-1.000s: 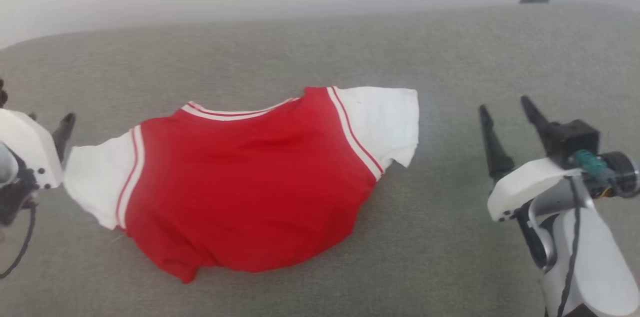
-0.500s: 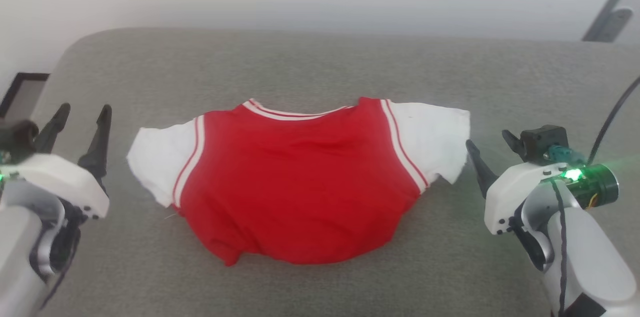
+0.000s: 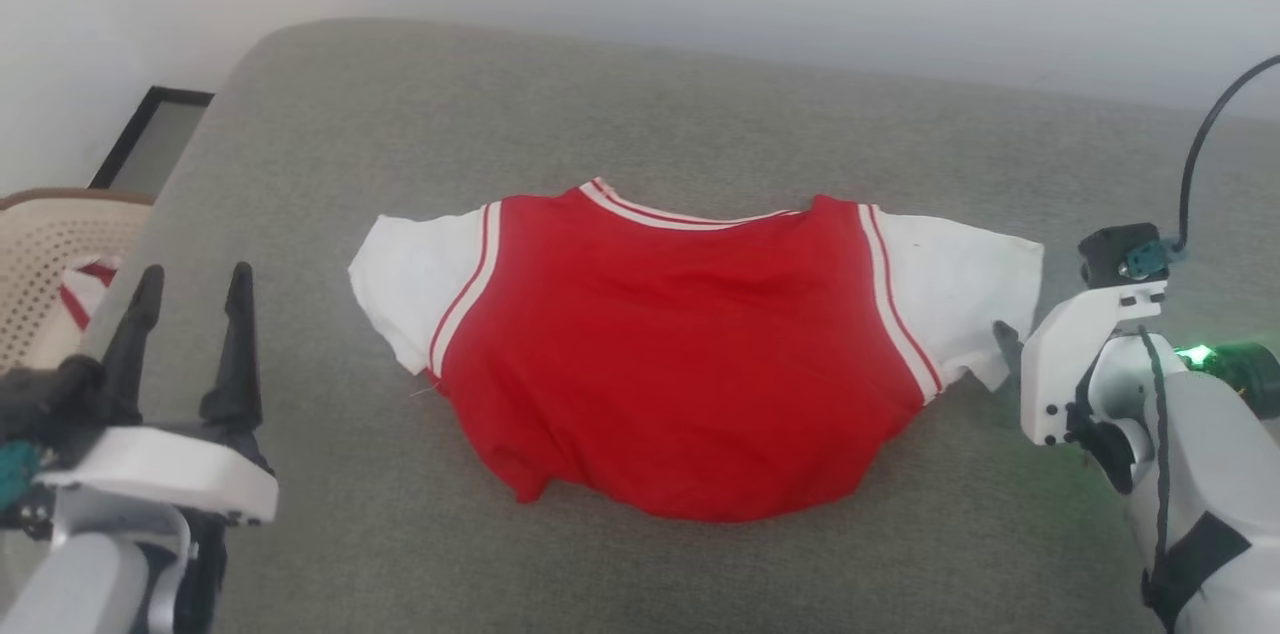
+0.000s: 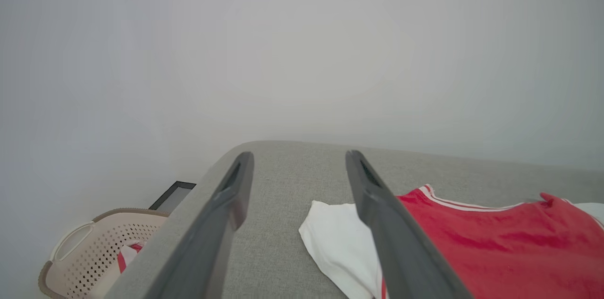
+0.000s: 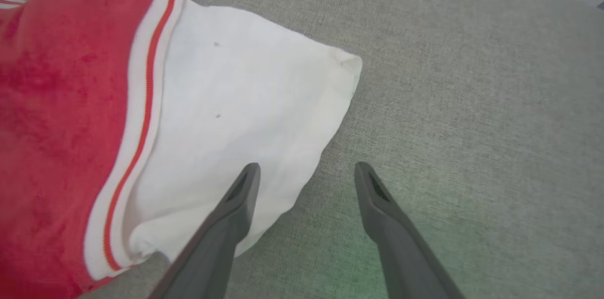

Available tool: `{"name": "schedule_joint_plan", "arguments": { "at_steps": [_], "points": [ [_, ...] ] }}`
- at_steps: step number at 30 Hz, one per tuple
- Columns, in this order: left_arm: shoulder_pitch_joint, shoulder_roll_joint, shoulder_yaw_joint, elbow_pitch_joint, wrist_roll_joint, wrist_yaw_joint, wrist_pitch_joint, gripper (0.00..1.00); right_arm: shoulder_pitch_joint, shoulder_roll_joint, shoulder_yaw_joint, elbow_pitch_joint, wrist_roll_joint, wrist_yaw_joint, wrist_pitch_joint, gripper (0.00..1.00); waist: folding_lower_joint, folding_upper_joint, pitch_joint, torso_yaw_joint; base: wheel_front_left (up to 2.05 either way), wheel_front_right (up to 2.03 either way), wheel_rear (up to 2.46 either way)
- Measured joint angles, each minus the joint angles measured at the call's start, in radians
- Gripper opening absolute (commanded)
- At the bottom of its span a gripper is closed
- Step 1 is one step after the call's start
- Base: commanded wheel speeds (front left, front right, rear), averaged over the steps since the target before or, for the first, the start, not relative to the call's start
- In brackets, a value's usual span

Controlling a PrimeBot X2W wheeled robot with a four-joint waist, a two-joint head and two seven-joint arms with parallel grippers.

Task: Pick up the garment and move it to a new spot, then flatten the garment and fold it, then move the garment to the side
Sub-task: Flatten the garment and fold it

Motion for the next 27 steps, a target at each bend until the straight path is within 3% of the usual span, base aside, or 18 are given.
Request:
{"name": "schedule_joint_plan", "arguments": {
  "at_steps": [11, 12, 13, 23, 27],
  "points": [
    [0.108, -0.164, 0.156, -0.069, 0.170, -0.061, 0.000, 1.00, -0.109, 0.012, -0.047, 0.216, 0.016, -0.001, 0.114, 1.00, 0.0000, 0.0000, 0.010, 0.058, 0.00, 0.00, 0.00],
    [0.109, -0.178, 0.168, -0.071, 0.181, -0.072, 0.000, 1.00, -0.116, 0.013, -0.051, 0.232, 0.016, -0.001, 0.117, 0.42, 0.0000, 0.0000, 0.010, 0.060, 0.00, 0.00, 0.00],
    [0.109, -0.190, 0.180, -0.071, 0.189, -0.078, 0.000, 1.00, -0.126, 0.012, -0.056, 0.249, 0.016, -0.001, 0.116, 0.00, 0.0000, 0.0000, 0.011, 0.062, 0.00, 0.00, 0.00],
    [0.138, -0.283, 0.275, -0.080, 0.283, -0.147, 0.000, 1.00, -0.170, 0.000, -0.004, 0.294, -0.004, 0.000, 0.067, 0.00, 0.0000, 0.0000, 0.006, 0.050, 0.00, 0.00, 0.00],
    [0.161, -0.311, 0.310, -0.088, 0.314, -0.165, 0.000, 1.00, -0.163, -0.033, 0.029, 0.281, 0.018, 0.000, 0.051, 0.00, 0.0000, 0.0000, -0.004, 0.030, 0.00, 0.00, 0.00]
  ]
}}
